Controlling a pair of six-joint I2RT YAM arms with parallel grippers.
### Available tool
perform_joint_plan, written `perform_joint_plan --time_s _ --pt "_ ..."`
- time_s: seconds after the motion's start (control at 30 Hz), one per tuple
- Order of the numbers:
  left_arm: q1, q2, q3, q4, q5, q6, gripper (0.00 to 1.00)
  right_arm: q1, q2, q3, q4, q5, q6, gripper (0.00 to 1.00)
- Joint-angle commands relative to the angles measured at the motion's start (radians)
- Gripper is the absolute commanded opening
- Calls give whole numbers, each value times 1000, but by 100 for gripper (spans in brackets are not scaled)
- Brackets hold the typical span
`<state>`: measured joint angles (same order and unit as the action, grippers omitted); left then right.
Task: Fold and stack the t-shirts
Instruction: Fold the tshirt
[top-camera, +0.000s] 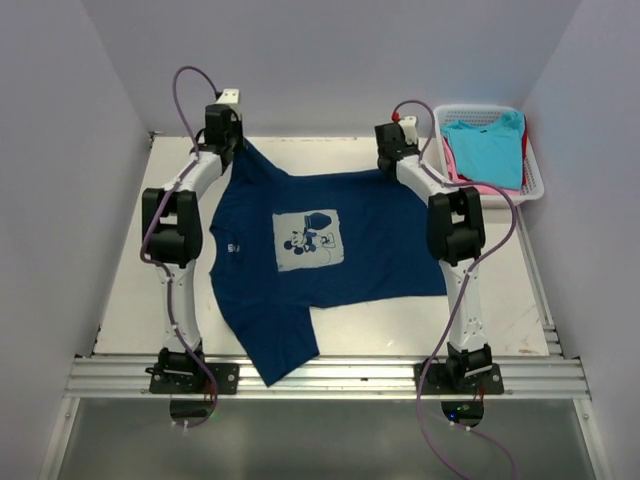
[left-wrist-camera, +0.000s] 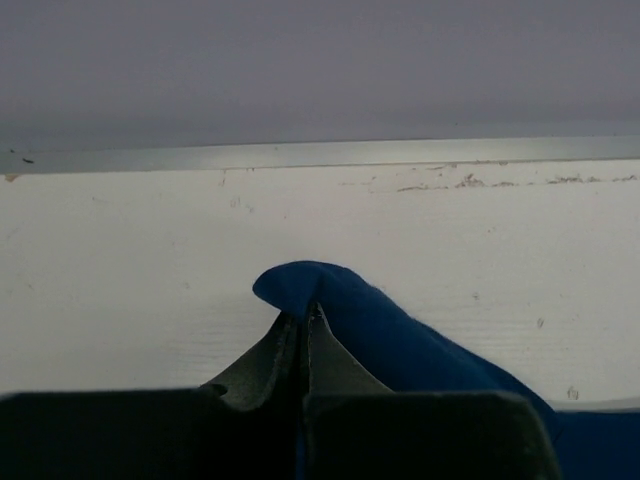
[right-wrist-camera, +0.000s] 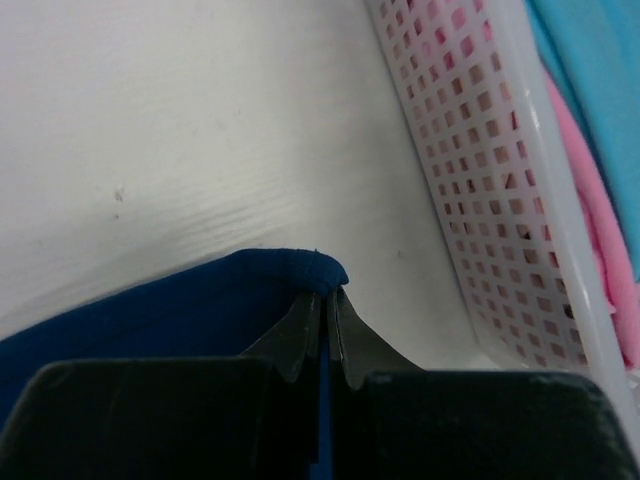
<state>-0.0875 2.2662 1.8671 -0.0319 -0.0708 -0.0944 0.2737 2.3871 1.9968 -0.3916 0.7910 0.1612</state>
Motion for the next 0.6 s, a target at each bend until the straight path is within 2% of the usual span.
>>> perform_joint_plan --time_s 0.0,0.3,0.57 --pt "6 -94 -74 15 13 -13 0 -5 -92 -62 36 -1 35 0" --pt "-21 -352 -458 96 -89 -18 0 -7 -241 -323 114 -1 58 0" --pt "-29 -555 -647 113 -149 -34 0 -7 -313 -417 129 -9 52 0"
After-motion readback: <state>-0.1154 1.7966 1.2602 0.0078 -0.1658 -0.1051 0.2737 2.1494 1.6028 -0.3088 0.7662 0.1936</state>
